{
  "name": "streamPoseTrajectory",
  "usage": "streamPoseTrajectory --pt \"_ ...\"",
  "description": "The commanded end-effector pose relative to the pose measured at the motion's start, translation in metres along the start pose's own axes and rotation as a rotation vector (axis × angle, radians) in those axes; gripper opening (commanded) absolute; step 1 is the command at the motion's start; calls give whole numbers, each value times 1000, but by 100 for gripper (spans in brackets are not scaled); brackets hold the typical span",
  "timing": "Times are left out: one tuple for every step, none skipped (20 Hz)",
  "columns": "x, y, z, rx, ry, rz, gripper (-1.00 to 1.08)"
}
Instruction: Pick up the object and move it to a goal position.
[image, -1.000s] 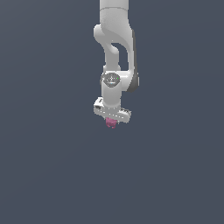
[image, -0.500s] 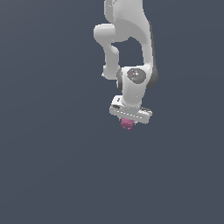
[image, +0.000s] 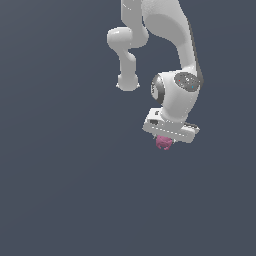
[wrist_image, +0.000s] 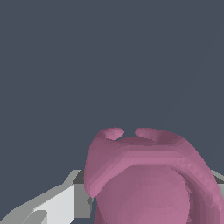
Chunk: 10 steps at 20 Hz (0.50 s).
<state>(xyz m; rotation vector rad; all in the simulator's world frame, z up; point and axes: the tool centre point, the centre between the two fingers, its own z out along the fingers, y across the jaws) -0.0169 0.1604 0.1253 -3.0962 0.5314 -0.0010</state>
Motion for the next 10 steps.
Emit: streamPoseTrajectory --pt "1 -10 -4 0 0 2 -100" --pt "1 -13 -6 0 0 2 -100" --pt "2 -16 -7 0 0 2 -100" --pt "2 -18 -7 0 0 2 -100" --pt "2 -19 -8 0 0 2 -100" --pt "2 -20 -8 0 0 2 -100" --pt "2 -20 -8 0 0 2 -100" --pt "3 -20 -8 0 0 2 -100" --pt "3 -19 -8 0 0 2 -100" --pt "3 -19 -8 0 0 2 -100"
